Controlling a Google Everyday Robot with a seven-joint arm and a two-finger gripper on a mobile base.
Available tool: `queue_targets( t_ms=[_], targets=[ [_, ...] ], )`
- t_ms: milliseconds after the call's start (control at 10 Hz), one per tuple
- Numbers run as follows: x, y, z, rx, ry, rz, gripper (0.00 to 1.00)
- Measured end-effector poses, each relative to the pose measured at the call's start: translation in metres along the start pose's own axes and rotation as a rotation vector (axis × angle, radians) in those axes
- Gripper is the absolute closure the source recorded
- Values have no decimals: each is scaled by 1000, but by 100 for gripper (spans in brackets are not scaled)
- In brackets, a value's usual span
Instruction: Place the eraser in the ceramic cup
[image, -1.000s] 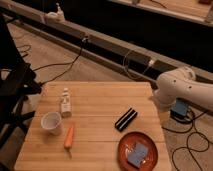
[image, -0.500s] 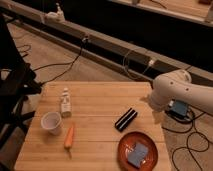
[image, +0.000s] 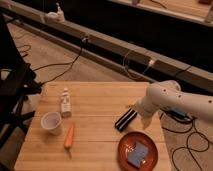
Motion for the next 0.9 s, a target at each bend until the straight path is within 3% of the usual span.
queue_targets(
  t_ms=[300,900],
  targets=[
    [-25,-11,22,3,-54,-70,20],
    [-21,-11,23,-3,-43,-74,20]
  ],
)
